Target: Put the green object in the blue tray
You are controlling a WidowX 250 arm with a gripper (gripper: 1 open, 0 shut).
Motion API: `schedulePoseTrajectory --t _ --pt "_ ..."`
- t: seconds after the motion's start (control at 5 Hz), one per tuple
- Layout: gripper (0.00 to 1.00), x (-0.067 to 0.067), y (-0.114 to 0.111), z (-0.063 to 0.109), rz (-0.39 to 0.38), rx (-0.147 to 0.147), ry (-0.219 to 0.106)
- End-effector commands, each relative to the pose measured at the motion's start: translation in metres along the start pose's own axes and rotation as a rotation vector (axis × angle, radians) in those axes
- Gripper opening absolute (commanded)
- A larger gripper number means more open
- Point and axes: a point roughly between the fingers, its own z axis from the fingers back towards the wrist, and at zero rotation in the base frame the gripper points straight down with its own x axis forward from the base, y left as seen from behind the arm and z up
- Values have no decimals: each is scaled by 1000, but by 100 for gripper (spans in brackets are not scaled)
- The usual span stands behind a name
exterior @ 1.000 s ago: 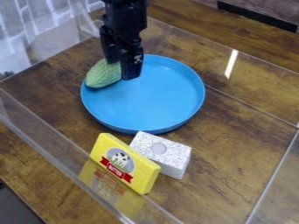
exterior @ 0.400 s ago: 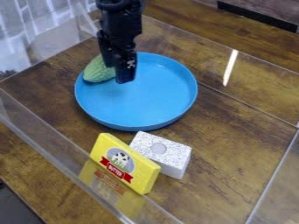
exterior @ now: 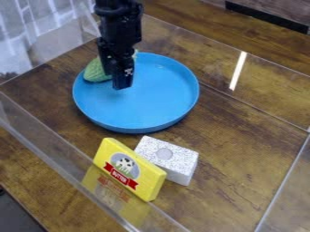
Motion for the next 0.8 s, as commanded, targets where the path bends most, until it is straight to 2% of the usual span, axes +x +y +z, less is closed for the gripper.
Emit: schedulePoseTrajectory --t 0.0,0.6 --pt "0 -4 9 16 2 33 -26" --pt "0 -14 6 30 -29 38 -11"
